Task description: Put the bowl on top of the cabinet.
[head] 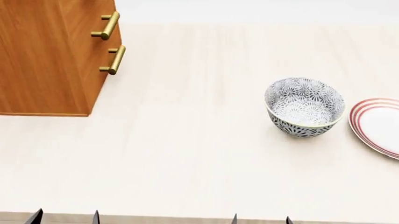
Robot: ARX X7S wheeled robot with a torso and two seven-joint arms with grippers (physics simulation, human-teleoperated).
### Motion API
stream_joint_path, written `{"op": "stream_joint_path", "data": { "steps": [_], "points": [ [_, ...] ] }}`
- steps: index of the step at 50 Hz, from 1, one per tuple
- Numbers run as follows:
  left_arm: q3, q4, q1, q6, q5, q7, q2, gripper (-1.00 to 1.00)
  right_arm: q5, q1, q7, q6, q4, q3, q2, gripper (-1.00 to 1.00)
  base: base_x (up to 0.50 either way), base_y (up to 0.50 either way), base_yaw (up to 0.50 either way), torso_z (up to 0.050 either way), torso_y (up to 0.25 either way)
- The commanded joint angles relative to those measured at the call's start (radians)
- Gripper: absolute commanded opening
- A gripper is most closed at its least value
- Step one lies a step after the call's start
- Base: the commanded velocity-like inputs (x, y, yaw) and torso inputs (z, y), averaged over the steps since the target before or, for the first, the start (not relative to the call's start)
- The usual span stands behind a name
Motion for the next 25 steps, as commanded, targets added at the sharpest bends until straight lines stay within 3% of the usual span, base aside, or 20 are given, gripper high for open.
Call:
{"op": "stream_joint_path", "data": {
  "steps": [1, 25],
  "points": [
    [-0.058, 0.007, 0.006, -0.008, 0.060, 0.067, 0.054, 1.00, -0.053, -0.006, -0.059, 0.011, -0.004, 0.060, -0.051, 1.00, 0.00, 0.00, 0.00, 0.000, 0.000],
    [-0.012, 0.006, 0.004, -0.001, 0.021, 0.018, 0.017, 1.00, -0.024, -0.005, -0.008, 0.001, 0.000, 0.006, -0.011, 1.00, 0.00, 0.00, 0.00, 0.000, 0.000]
  ]
}}
